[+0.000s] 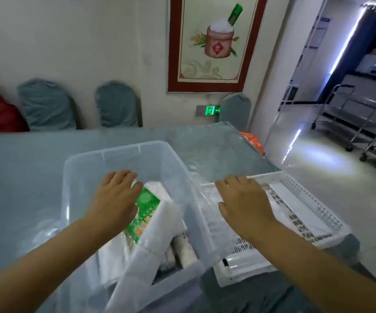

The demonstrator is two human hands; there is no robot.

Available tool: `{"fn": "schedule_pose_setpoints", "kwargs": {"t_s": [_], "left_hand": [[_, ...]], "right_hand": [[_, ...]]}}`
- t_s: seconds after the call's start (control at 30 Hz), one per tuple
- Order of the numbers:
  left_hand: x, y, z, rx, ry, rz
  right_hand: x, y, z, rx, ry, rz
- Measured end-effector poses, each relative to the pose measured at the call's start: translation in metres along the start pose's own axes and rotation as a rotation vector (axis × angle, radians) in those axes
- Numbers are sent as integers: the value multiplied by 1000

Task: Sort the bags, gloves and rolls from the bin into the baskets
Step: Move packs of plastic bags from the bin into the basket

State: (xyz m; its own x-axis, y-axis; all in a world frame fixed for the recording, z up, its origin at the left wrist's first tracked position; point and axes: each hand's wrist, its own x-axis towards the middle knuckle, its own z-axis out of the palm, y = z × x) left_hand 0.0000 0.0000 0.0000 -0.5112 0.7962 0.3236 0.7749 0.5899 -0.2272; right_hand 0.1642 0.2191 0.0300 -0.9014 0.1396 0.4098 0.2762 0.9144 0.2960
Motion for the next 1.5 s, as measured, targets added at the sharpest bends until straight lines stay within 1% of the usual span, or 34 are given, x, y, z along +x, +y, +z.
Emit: {"fn": "schedule_pose_setpoints", "kwargs": {"t_s": [0.07, 0.13, 0.23, 0.3, 0.37, 0.4, 0.47, 0.57, 0.63, 0.8, 0.93, 1.0, 1.03, 1.1, 1.17, 1.2, 1.23, 1.33, 1.37, 1.47, 1.5], "left_hand": [[-5, -18, 10, -6, -38, -31], [-13, -30, 23, -2, -77, -65], [-15, -41, 39, -13, -169, -108], [-15, -42, 46, -43, -257, -133], [-15, -44, 58, -47, -285, -130], [-14, -44, 61, -46, -299, -129], [-15, -46, 64, -55, -326, -142], [-16, -50, 70, -80, -323, -195], [-16, -51, 73, -92, -305, -222], [-18, -53, 76, -119, -292, -228], [-18, -53, 76, -149, -299, -221], [-16, -51, 74, -208, -301, -199], [-15, -49, 71, -248, -297, -177], [-13, -45, 63, -380, -266, -138], [-12, -39, 52, -613, -308, -188], [-10, -37, 47, -670, -355, -218], [-8, -34, 44, -638, -380, -233], [7, -35, 40, -423, -370, -286], [13, -37, 39, -425, -385, -298], [31, -47, 33, -624, -490, -335], [37, -49, 30, -654, -491, -327]], "right_hand": [[19, -21, 12, 37, -12, -67], [37, -44, 26, 36, -60, -173], [64, -77, 47, 50, -177, -418], [76, -96, 69, 97, -335, -601], [85, -115, 88, 177, -561, -684], [88, -123, 95, 200, -612, -713], [92, -137, 108, 203, -639, -790], [90, -152, 127, 84, -638, -895], [90, -156, 135, 49, -633, -922], [94, -156, 139, 42, -633, -907], [101, -152, 126, 67, -728, -887], [110, -143, 113, 107, -728, -844], [115, -137, 105, 120, -692, -823], [129, -123, 87, 105, -559, -820], [145, -105, 68, 78, -429, -800], [152, -96, 60, 87, -384, -771], [158, -85, 53, 113, -351, -731], [163, -56, 41, 269, -319, -542], [162, -48, 39, 302, -320, -489], [157, -30, 39, 323, -319, -387], [152, -25, 40, 331, -310, -354]]}}
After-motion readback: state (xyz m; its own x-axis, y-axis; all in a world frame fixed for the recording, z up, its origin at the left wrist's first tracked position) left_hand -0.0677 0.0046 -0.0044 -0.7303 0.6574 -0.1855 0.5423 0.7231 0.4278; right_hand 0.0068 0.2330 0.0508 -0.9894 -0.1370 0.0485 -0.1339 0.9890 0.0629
